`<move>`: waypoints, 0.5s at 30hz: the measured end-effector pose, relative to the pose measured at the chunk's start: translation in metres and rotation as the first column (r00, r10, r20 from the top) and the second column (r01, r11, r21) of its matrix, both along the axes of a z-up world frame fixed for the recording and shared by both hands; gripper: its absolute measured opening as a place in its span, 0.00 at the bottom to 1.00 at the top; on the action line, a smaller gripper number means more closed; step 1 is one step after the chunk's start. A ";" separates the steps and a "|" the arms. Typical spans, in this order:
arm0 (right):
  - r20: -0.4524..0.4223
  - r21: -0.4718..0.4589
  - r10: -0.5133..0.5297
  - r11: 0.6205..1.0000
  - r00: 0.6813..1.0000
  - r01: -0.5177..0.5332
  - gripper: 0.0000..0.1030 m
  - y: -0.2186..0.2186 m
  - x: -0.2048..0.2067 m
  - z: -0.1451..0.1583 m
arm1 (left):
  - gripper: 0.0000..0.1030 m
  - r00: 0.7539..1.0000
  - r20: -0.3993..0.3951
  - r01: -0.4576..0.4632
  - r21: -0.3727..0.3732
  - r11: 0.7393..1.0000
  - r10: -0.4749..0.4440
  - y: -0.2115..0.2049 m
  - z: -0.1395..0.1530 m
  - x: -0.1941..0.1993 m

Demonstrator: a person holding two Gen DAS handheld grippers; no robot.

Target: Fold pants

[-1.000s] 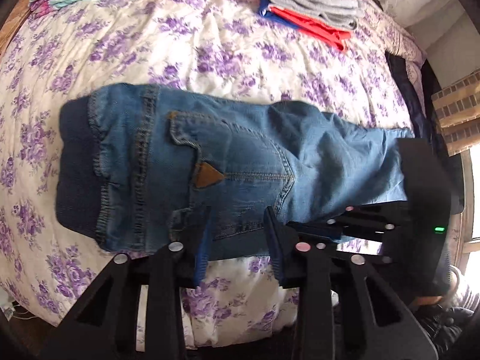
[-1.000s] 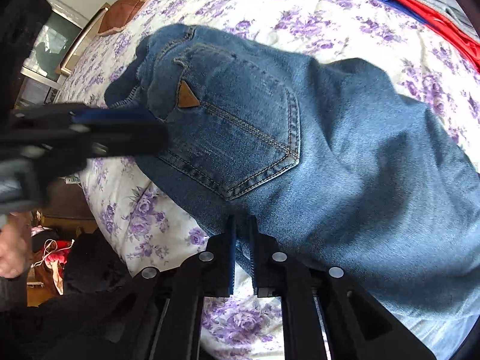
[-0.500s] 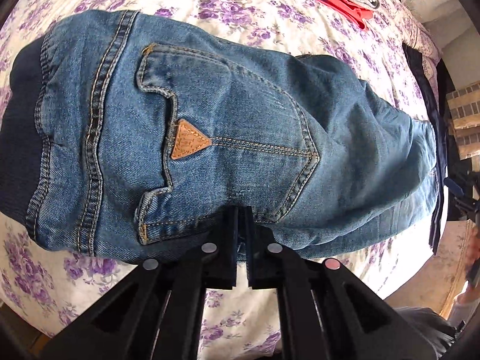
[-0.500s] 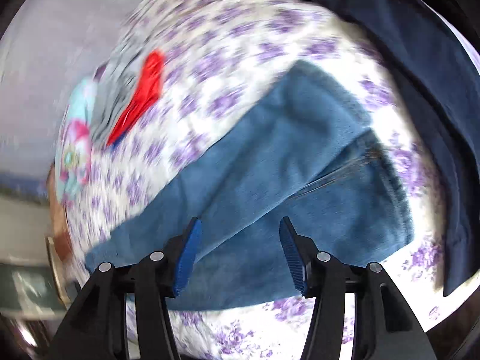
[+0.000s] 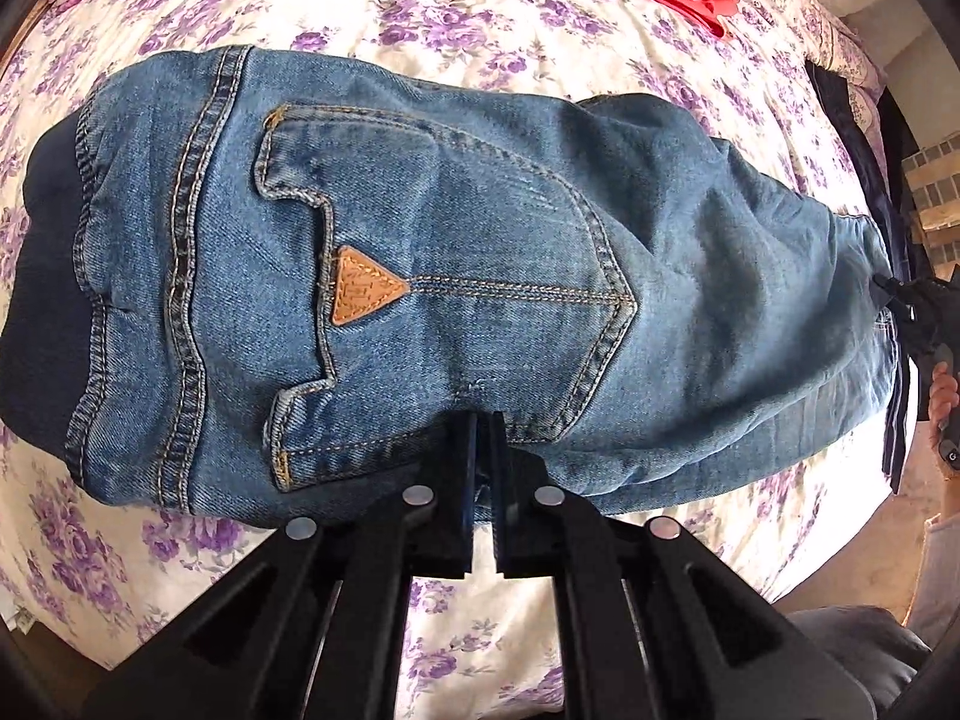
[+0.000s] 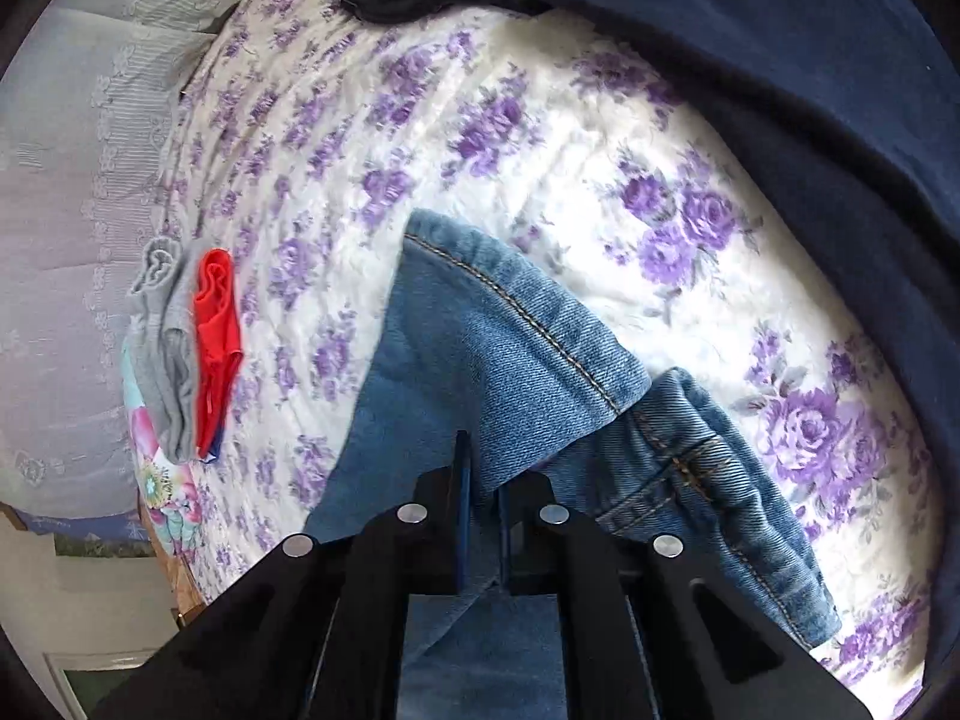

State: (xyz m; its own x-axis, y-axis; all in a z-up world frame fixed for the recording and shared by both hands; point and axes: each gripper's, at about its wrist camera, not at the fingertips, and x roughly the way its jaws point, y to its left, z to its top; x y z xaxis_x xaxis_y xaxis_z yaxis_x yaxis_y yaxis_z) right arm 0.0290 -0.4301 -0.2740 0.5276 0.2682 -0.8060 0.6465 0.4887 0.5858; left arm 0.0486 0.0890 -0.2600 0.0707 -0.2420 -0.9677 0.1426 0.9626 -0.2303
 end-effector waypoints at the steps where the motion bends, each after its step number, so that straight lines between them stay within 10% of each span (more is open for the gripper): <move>1: 0.031 -0.016 -0.003 1.000 1.000 0.004 0.07 0.002 -0.003 0.011 | 0.05 1.000 0.000 0.005 0.006 1.000 -0.005 0.000 0.001 0.000; 8: 0.073 -0.056 -0.002 0.998 0.997 0.006 0.06 0.010 -0.066 0.082 | 0.05 0.998 -0.024 0.064 -0.030 0.998 -0.065 -0.002 0.000 0.004; 15: -0.122 -0.019 -0.062 0.998 0.991 0.060 0.07 0.004 -0.123 -0.007 | 0.05 0.983 -0.053 0.172 -0.062 0.983 -0.175 0.003 -0.002 0.011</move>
State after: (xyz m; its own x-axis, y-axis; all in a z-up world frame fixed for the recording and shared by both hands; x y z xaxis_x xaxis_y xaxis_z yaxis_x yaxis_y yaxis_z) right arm -0.0938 -0.4263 -0.2810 0.4400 0.2253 -0.8693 0.7416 0.4547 0.4932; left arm 0.0596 0.0918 -0.2620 -0.0326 -0.3003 -0.9533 0.2910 0.9096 -0.2965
